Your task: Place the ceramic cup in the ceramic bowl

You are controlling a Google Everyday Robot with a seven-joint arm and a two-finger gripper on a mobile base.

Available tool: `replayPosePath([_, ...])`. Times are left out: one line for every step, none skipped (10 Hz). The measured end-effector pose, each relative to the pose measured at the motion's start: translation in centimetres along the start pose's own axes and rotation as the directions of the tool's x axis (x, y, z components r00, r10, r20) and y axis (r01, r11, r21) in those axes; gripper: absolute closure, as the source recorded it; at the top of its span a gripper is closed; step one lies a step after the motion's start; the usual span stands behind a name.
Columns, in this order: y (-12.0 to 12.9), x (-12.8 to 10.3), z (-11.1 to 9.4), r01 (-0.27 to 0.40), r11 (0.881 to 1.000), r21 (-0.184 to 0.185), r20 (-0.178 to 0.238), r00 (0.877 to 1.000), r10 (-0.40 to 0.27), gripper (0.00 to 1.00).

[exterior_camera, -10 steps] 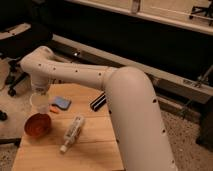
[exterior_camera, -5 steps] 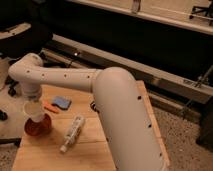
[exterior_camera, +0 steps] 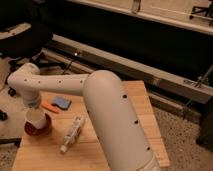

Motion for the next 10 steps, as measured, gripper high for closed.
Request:
replayPosePath([0.4, 0.1, 0.1, -0.020, 1.000, 0.002, -0.009, 1.000, 0.020, 0.57])
replayPosePath([0.9, 0.2, -0.1, -0.037, 0.999, 0.002, -0.020, 0.999, 0.037, 0.47])
replayPosePath([1.3, 0.3, -0.1, -0.047, 0.999, 0.000, -0.025, 0.999, 0.047, 0.37])
replayPosePath([1.7, 0.2, -0.2, -0.059, 0.998, -0.002, -0.029, 0.998, 0.059, 0.27])
replayPosePath([2.1, -0.1, -0.2, -0.072, 0.997, 0.000, -0.028, 0.997, 0.072, 0.21])
replayPosePath([2.3, -0.5, -0.1, -0.082, 0.997, 0.004, -0.025, 0.996, 0.082, 0.20])
replayPosePath([2.4, -0.7, 0.0, -0.087, 0.996, 0.010, -0.024, 0.996, 0.087, 0.20])
replayPosePath([2.4, -0.7, 0.0, -0.092, 0.996, 0.020, -0.026, 0.995, 0.093, 0.20])
replayPosePath([2.6, -0.7, -0.2, -0.102, 0.994, 0.028, -0.034, 0.994, 0.103, 0.20])
replayPosePath([3.0, -1.1, -0.8, -0.126, 0.991, 0.036, -0.053, 0.990, 0.128, 0.20])
